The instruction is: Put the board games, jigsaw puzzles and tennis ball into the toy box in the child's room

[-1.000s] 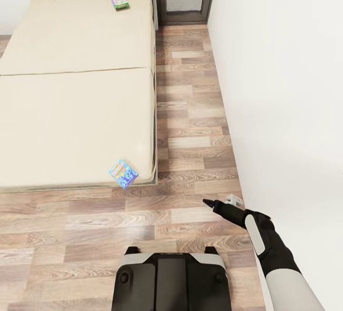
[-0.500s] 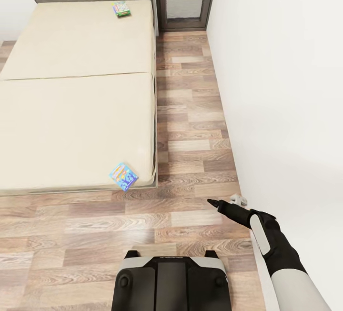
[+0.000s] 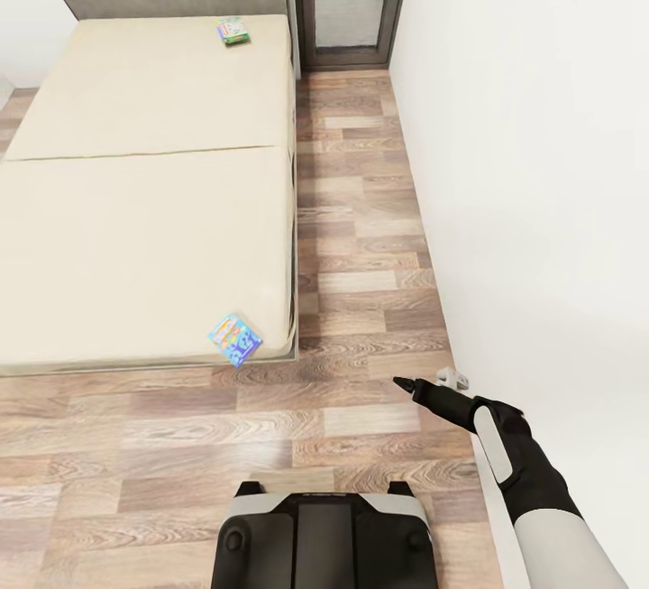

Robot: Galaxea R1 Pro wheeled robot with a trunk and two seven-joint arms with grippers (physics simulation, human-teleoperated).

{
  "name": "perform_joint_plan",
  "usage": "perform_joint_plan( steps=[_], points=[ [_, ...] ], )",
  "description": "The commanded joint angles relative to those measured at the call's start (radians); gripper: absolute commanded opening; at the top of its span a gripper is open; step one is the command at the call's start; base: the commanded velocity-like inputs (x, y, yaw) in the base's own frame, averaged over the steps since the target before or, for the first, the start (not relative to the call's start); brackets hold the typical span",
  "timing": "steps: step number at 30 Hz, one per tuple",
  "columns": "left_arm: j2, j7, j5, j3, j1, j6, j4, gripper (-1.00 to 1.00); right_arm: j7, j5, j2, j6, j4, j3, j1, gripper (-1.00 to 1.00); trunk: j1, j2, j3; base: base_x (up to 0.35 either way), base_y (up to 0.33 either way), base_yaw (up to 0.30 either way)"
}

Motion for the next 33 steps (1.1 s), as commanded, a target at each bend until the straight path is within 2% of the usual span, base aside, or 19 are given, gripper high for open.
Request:
perform_joint_plan(
  steps=[1,33],
  points=[
    [0.001,0.004,-0.010,0.008,-0.001,-0.004,0.002,1.00,0.003,-0.001,0.000,0.006,0.000,-0.002,0.000,1.00,0.001,-0.001,0.001,0.000,0.000,0.000],
    [0.001,0.004,-0.010,0.009,-0.001,-0.004,0.002,1.00,0.002,-0.001,0.000,0.006,-0.001,-0.003,0.000,1.00,0.001,-0.001,0.053,0.000,0.000,0.000]
  ],
)
